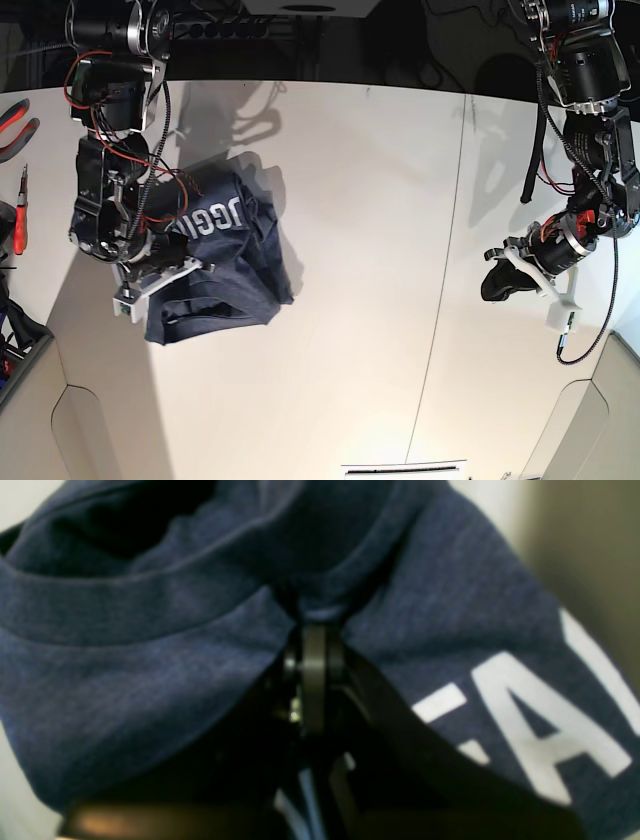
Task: Layout the t-shirt on the table in an organized manner, then fold the t-shirt properly
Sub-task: 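Drag the folded shirt bundle with the right gripper toward the table edge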
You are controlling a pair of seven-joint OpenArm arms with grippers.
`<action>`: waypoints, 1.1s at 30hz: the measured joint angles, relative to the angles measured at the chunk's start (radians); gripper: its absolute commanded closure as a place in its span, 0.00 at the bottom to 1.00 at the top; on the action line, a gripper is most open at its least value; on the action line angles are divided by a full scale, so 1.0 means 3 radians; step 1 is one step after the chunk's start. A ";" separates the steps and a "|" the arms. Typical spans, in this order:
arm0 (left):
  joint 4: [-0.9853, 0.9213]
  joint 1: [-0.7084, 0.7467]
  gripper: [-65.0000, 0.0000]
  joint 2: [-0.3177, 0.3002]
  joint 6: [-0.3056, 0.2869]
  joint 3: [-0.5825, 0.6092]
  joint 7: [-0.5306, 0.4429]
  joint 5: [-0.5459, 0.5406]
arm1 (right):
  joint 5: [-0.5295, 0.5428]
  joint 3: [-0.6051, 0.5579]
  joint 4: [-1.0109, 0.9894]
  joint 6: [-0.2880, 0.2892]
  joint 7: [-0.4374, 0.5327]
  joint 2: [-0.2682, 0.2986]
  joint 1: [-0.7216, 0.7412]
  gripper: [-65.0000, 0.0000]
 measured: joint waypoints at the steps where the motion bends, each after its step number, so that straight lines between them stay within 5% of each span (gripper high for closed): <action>1: 0.0000 0.0000 1.00 0.0001 0.0000 0.0000 0.0000 0.0001 | -0.0027 0.0128 0.0085 -0.0001 0.0005 0.0011 -0.0061 1.00; 11: 0.0000 -0.0001 1.00 0.0001 0.0000 0.0000 0.0000 -0.0154 | 0.0202 0.0741 0.0635 0.0004 -0.0085 0.0373 -0.0516 1.00; 18: 0.0000 0.0001 1.00 0.0000 0.0000 0.0000 -0.0172 -0.0169 | 0.0281 0.0744 0.0787 0.0017 -0.0111 0.0370 -0.0460 1.00; 24: 0.0093 -0.0113 1.00 -0.0117 -0.0132 -0.0008 -0.0304 -0.0613 | 0.0237 0.0743 0.1851 0.0211 -0.0174 0.0370 -0.0266 1.00; 26: 0.0328 -0.0100 1.00 -0.0130 -0.0149 -0.0109 -0.0201 -0.0702 | 0.0221 0.0740 0.2173 0.0329 -0.0149 0.0421 -0.0267 1.00; 33: 0.1343 0.0467 1.00 -0.0173 -0.0179 -0.0886 0.0150 -0.0965 | 0.0160 0.0750 0.2850 0.0301 -0.0348 0.0435 -0.1204 1.00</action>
